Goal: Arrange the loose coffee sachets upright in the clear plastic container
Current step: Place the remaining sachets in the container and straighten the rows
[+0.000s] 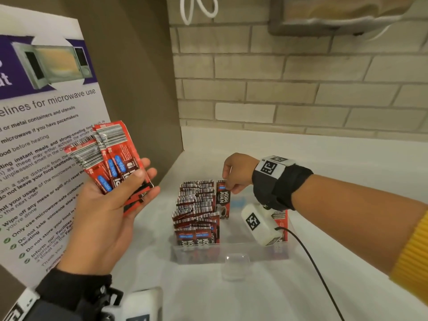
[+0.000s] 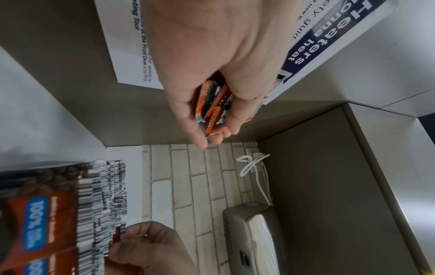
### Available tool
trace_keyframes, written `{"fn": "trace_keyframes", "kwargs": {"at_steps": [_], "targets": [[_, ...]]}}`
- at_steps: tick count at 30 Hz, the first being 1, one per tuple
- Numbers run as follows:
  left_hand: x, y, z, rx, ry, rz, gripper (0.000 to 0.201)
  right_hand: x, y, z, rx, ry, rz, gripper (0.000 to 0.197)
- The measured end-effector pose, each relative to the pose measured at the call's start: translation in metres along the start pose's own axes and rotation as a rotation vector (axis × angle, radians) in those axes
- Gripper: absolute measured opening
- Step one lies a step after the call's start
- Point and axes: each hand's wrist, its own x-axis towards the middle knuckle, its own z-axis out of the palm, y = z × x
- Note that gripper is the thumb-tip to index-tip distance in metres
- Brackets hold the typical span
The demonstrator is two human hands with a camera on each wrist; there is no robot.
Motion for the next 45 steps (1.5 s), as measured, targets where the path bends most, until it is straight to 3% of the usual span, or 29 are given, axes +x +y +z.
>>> {"fn": "trace_keyframes", "kwargs": {"at_steps": [3,8,12,14,17,20,22,23,27,31,35,38,40,41,45], "targets": [[-0.001,-0.001,0.002,-0.008,-0.009,-0.02,0.021,0.0,0.003,0.0,0.009,0.002,-0.009,0.019],[-0.001,-0.003,0.003,-0.006,-0.035,-0.044,0.026,-0.003,0.004,-0.001,0.008,0.024,-0.017,0.016],[0.002,-0.007,0.004,-0.017,-0.062,-0.073,0.027,-0.007,0.003,-0.013,-0.117,0.14,-0.09,0.029],[0.003,-0.01,0.007,-0.025,-0.09,-0.104,0.023,-0.011,0.003,-0.019,-0.098,0.216,-0.134,0.027],[0.004,-0.014,0.014,-0.014,-0.169,-0.168,0.033,-0.026,-0.006,-0.022,0.167,0.282,-0.257,0.012],[0.007,-0.017,0.026,-0.007,-0.224,-0.209,0.042,-0.053,-0.027,-0.016,0.67,0.091,-0.381,0.008],[0.007,-0.015,0.037,-0.009,-0.264,-0.214,0.039,-0.07,-0.035,-0.004,0.881,-0.052,-0.404,0.014],[0.007,-0.013,0.043,-0.018,-0.281,-0.211,0.037,-0.077,-0.036,0.003,0.939,-0.054,-0.421,0.017],[0.008,-0.005,0.062,-0.096,-0.279,-0.207,0.038,-0.091,-0.03,0.026,0.965,0.153,-0.487,0.033],[0.003,-0.007,0.071,-0.089,-0.291,-0.236,0.037,-0.092,-0.021,0.032,1.01,0.278,-0.493,0.015],[0.001,-0.009,0.072,-0.072,-0.227,-0.215,0.034,-0.092,-0.014,0.025,1.175,0.364,-0.484,0.024],[0.002,-0.011,0.073,-0.034,-0.222,-0.214,0.036,-0.091,-0.011,0.026,0.868,0.481,-0.536,0.023],[0.001,-0.011,0.074,-0.016,-0.245,-0.221,0.039,-0.093,-0.012,0.03,0.646,0.423,-0.533,0.013],[0.001,-0.01,0.074,-0.009,-0.243,-0.222,0.038,-0.094,-0.013,0.031,0.617,0.394,-0.531,0.009],[0.002,-0.011,0.069,0.033,-0.233,-0.196,0.019,-0.098,-0.011,0.029,0.625,0.393,-0.54,0.026]]}}
